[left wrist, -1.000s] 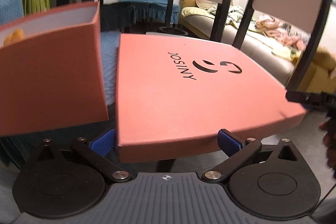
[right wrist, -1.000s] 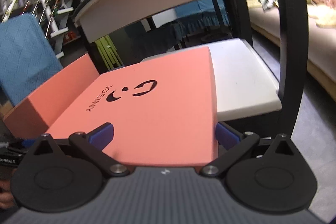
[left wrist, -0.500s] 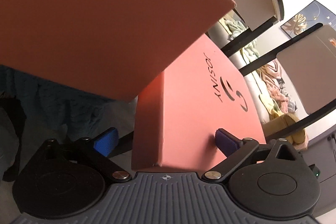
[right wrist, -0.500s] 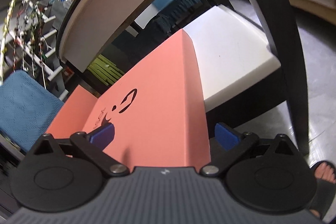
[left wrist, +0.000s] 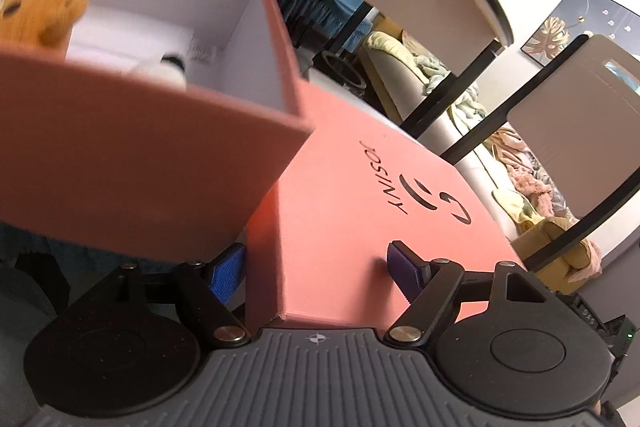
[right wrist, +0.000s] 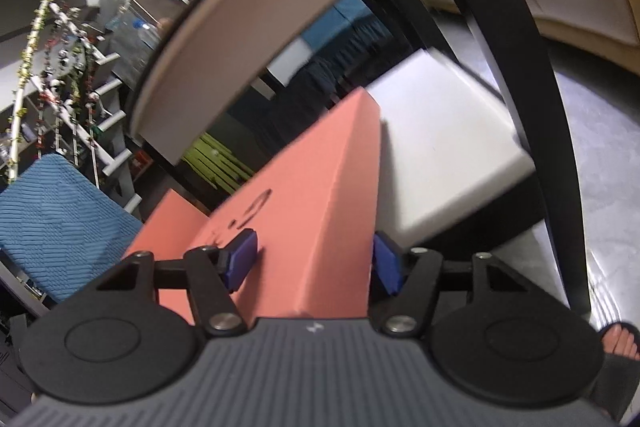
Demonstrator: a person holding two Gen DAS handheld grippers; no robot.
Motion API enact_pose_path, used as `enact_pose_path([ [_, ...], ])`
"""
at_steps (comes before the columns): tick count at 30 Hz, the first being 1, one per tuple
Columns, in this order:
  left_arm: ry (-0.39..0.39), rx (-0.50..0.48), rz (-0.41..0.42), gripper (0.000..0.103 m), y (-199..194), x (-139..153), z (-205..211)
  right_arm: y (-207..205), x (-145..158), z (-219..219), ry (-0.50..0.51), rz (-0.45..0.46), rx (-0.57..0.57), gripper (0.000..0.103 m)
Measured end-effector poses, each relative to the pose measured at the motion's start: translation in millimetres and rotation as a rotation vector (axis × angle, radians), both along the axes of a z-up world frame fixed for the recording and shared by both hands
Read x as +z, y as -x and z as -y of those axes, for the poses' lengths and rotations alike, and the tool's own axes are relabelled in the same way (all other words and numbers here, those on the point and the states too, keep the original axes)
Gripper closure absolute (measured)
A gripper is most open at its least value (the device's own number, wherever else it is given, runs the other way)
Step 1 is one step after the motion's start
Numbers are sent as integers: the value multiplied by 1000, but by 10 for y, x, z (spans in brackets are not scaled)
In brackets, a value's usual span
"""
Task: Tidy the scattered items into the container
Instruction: 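Close the right gripper on the edge of the pink lid and lift it, then carry the lid up and over the open pink box with the right gripper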
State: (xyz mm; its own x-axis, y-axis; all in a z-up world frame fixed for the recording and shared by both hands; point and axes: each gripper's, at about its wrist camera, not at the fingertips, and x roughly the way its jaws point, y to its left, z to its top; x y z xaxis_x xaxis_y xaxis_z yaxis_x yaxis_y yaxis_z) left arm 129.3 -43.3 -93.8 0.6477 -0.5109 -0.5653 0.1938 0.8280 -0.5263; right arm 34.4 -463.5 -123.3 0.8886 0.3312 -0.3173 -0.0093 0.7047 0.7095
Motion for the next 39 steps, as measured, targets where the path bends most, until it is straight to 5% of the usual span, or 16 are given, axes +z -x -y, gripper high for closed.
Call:
enact_pose_path([
  [3, -123, 3, 86, 40, 83, 130, 148, 8, -19, 59, -1, -8, -5, 41],
  [6, -184, -7, 89, 40, 51, 171, 256, 15, -39, 118, -2, -15, -9, 42],
  [13, -56, -34, -101, 38, -212, -265, 36, 33, -83, 256, -4, -33, -20, 55],
  [16, -17, -36, -122, 33, -245, -378, -44, 40, -103, 315, -5, -41, -24, 55],
  [19, -73, 18, -125, 13, -233, -538, -70, 48, -213, 391, -15, -72, -27, 53],
  [22, -88, 40, -146, 12, -265, -705, -86, 56, -356, 469, -9, -115, -27, 53],
  [29, 78, 15, -226, 8, -430, -986, -157, 301, -491, 763, -42, -85, -22, 50],
  [31, 104, 11, -240, 8, -464, -1019, -148, 408, -504, 839, -48, -76, -15, 41],
  [34, 109, -13, -238, 8, -501, -1038, -53, 568, -522, 954, -57, -62, -5, 34],
  [39, 87, -77, -210, 8, -506, -968, 126, 836, -553, 1145, -72, -38, 13, 35],
])
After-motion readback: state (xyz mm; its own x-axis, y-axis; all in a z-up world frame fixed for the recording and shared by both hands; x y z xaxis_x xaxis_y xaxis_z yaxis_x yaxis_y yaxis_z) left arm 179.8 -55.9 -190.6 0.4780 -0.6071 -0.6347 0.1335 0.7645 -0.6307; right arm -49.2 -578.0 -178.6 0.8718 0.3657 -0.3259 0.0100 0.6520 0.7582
